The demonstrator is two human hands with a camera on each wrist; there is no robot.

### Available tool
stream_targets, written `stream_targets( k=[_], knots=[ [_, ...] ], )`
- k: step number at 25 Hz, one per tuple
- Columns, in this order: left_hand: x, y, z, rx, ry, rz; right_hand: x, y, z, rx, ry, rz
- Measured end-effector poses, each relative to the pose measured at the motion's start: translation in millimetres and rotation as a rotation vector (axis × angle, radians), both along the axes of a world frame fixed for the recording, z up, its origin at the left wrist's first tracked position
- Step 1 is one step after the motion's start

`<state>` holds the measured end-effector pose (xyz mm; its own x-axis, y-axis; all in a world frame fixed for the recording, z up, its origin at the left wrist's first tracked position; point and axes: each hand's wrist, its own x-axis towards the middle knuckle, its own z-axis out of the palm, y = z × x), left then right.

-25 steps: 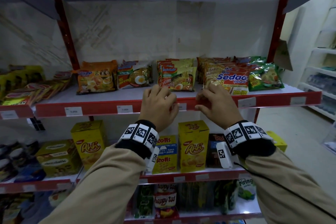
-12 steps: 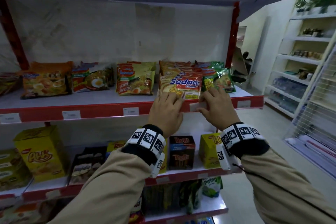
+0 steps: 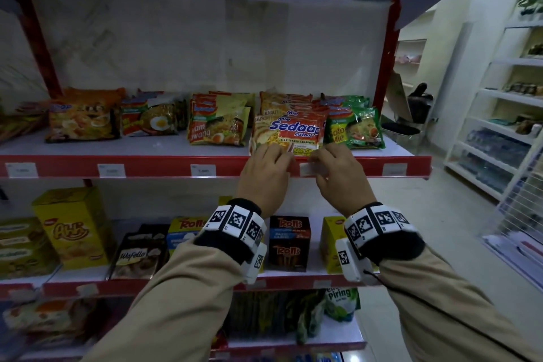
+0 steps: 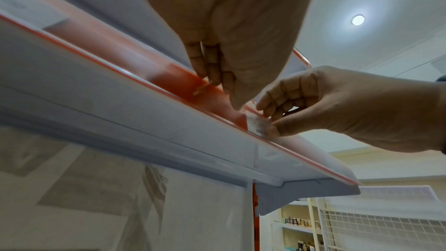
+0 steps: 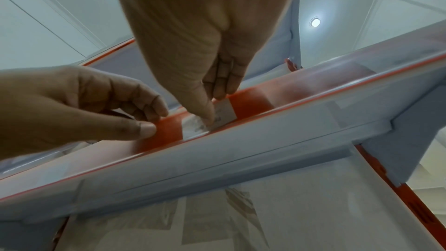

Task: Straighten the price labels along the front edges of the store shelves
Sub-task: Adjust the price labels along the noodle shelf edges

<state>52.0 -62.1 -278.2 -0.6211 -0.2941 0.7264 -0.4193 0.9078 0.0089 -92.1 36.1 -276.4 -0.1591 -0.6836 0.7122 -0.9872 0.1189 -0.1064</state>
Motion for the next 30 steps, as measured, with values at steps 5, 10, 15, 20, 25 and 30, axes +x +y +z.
stream_targets(
  k=[5,10,15,20,25,30],
  knots=[
    [-5,3,-5,0.068,-0.022,0.019,-1,-2,4,0.058,0.025,-0.008],
    [-10,1,-9,0.098,-0.020,0.030,2,0,1,0.042,0.039,0.001],
    [-10,0,-11,0.104,0.000,0.025,-1,-2,1,0.087,0.031,-0.015],
    [-10,-2,-10,0.117,-0.008,0.011,-2,-6,9,0.153,-0.037,-0.015],
    [-7,-11,-8,0.196,0.072,-0.085,-8,-4,29,-0.118,-0.524,0.224],
    [-11,-12,-8,0.298,0.242,-0.165,4,-8,25,-0.281,-0.941,0.387]
  ],
)
